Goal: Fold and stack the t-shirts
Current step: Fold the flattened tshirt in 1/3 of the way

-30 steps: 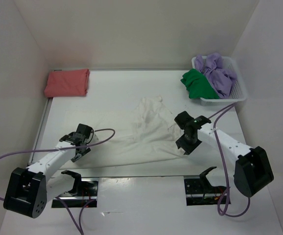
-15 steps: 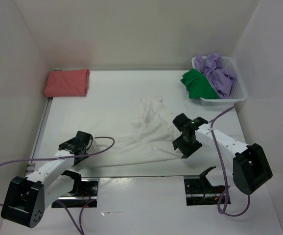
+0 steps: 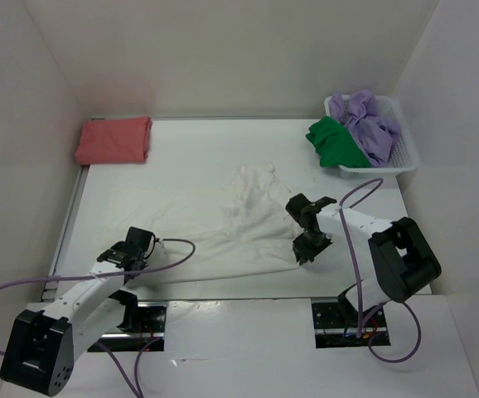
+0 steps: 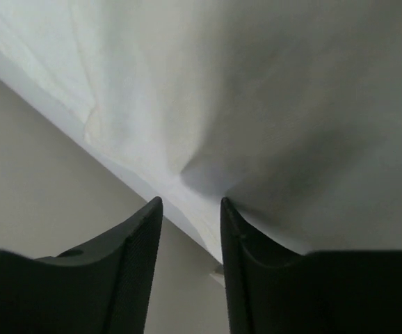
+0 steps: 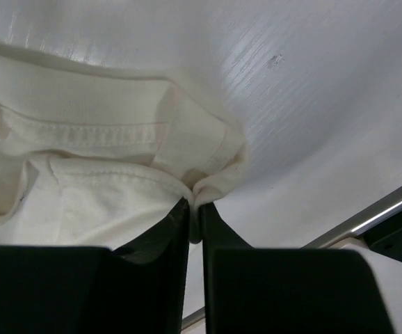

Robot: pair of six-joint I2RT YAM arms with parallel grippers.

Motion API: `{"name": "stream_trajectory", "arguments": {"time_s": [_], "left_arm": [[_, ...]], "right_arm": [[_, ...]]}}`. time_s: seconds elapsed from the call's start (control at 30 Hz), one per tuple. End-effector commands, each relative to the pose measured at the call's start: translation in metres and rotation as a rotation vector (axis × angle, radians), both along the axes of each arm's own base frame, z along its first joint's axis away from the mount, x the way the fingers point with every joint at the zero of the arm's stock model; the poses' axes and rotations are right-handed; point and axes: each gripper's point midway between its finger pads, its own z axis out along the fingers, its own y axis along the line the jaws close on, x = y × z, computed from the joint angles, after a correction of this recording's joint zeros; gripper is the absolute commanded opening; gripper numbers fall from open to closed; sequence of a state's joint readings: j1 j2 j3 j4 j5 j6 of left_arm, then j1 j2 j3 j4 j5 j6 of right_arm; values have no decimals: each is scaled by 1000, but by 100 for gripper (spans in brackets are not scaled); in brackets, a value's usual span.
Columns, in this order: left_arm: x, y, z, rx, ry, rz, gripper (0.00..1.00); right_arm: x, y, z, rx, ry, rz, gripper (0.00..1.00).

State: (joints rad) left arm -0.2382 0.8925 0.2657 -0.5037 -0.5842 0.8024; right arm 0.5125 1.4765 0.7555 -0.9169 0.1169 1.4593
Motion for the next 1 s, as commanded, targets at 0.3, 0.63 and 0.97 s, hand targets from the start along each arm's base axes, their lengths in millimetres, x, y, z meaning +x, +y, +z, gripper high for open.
{"name": "stream_trajectory", "arguments": {"time_s": [0.3,0.63,0.97], "left_arm": [[-9,-16,-5,-65,117,-172,14],[-8,-21,9,-95,51,-227,41],[47,-35,86,-216,-264,-99,84]], "right_arm": [[-58,7,6,95,38,-154,0],[-95,19,42,75,61,-162,35],[-28,55,104,21,-152,82,92]]}}
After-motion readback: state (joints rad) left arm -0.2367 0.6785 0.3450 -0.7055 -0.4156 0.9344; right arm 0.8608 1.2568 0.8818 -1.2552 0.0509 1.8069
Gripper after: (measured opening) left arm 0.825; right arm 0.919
